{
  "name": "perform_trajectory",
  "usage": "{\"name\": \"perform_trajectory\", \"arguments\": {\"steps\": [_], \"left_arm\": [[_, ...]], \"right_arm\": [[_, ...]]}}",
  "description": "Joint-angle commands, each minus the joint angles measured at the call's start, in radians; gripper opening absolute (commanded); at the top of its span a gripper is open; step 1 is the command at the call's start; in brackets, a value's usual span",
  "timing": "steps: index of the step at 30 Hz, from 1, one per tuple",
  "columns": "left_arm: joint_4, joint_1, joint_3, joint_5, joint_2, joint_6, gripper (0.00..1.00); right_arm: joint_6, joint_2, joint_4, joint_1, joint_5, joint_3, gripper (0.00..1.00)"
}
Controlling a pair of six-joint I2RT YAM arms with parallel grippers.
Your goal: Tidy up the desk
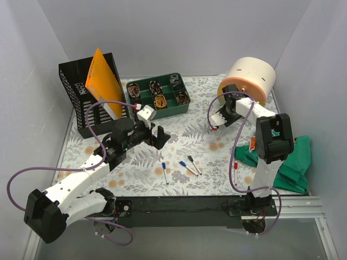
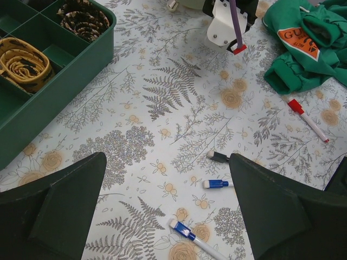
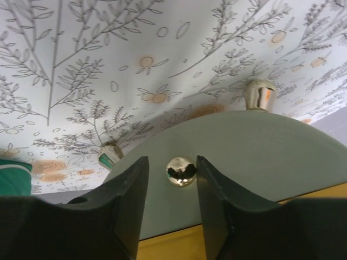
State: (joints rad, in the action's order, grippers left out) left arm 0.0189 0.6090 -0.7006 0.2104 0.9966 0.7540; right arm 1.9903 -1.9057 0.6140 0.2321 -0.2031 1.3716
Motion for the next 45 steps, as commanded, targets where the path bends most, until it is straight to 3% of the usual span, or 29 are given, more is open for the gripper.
{"name": "perform_trajectory", "arguments": {"steps": [1, 5, 12, 20, 24, 33, 35, 36, 39, 45], "left_arm": [[0.006, 0.000, -0.033, 0.006, -0.012, -0.015, 0.98], [0.007, -0.002, -0.033, 0.004, -0.009, -0.015, 0.98], [0.007, -0.002, -0.033, 0.000, -0.007, -0.016, 0.98], [0.007, 0.000, -0.034, 0.001, 0.000, -0.016, 0.98], [0.006, -0.002, -0.033, 0.000, 0.002, -0.016, 0.98], [0.007, 0.000, -0.034, 0.006, 0.007, -0.015, 0.98], [0.007, 0.000, -0.034, 0.004, 0.005, -0.015, 0.98], [0.007, -0.002, -0.033, 0.001, 0.004, -0.016, 0.98], [0.007, 0.000, -0.031, -0.002, 0.002, -0.016, 0.98], [0.007, 0.000, -0.033, 0.001, 0.000, -0.016, 0.98]], "right_arm": [[0.381, 0.011, -0.049, 0.000, -0.028, -0.011, 0.44], [0.392, 0.013, -0.065, 0.000, -0.041, -0.020, 0.34], [0.406, 0.028, -0.071, -0.008, -0.068, -0.051, 0.42], [0.459, 0.045, -0.089, -0.024, -0.085, -0.072, 0.38], [0.469, 0.053, -0.097, -0.024, -0.073, -0.091, 0.14], [0.430, 0.140, -0.097, 0.050, -0.038, -0.196, 0.02], [0.409, 0.149, -0.097, 0.062, -0.039, -0.201, 0.05], [0.403, 0.149, -0.097, 0.065, -0.039, -0.198, 0.15], [0.398, 0.148, -0.094, 0.052, -0.051, -0.181, 0.30], [0.497, 0.163, -0.091, -0.014, -0.041, -0.160, 0.55]]}}
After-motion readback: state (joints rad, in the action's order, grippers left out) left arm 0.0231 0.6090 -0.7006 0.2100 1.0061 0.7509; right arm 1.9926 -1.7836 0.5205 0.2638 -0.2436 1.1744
